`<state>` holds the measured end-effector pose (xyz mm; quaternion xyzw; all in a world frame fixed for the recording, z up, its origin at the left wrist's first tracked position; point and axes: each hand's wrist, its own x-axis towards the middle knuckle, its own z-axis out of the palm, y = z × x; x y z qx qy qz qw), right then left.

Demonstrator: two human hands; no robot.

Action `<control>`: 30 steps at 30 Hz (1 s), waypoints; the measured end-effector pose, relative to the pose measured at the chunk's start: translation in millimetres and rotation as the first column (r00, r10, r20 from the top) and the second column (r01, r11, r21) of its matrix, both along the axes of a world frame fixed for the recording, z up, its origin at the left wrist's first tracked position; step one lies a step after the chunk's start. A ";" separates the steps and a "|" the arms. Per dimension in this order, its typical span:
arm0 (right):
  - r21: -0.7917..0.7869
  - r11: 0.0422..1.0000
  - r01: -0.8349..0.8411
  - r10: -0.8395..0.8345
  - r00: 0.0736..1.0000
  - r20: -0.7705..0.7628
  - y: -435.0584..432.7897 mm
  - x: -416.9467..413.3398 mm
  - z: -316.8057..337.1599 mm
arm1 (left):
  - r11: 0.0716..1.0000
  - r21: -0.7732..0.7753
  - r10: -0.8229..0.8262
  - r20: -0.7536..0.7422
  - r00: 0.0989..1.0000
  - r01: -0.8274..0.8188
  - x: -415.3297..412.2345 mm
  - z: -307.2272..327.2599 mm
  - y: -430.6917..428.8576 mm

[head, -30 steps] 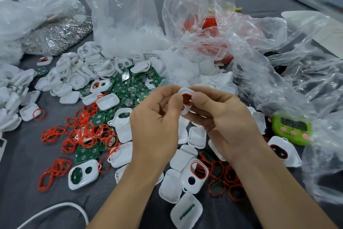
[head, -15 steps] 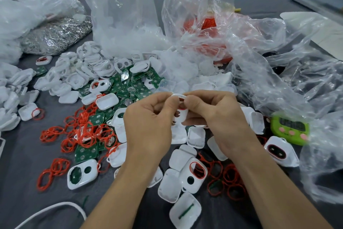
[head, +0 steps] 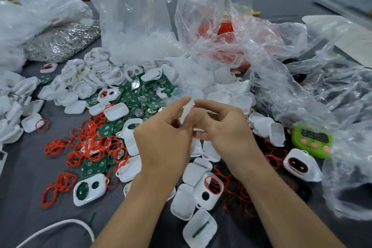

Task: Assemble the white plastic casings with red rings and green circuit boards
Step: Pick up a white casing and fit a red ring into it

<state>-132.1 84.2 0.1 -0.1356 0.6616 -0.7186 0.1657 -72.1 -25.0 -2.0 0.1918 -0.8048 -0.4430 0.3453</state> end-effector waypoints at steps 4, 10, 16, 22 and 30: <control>-0.037 0.999 -0.015 0.016 1.000 0.016 -3.2 -1.3 -0.2 | 0.982 0.015 -0.189 0.029 0.982 0.188 0.5 2.1 -1.6; -0.177 0.984 0.036 0.007 0.972 0.236 5.0 -11.5 6.3 | 0.935 0.302 -0.195 -0.007 0.981 0.188 -4.3 4.2 -13.1; -0.031 0.999 -0.026 0.029 0.991 0.127 5.6 -10.7 6.5 | 0.782 0.567 -0.299 -0.024 0.954 0.259 -9.7 7.2 -13.5; 0.336 0.862 0.379 -0.229 0.883 -0.409 24.4 -19.9 3.9 | 0.470 0.882 0.089 -0.093 0.992 0.041 -13.4 15.6 -48.2; 0.759 0.575 0.306 0.187 0.854 -0.486 5.4 -18.1 13.1 | 0.419 0.900 -0.093 -0.086 0.992 0.117 -11.0 18.9 -54.9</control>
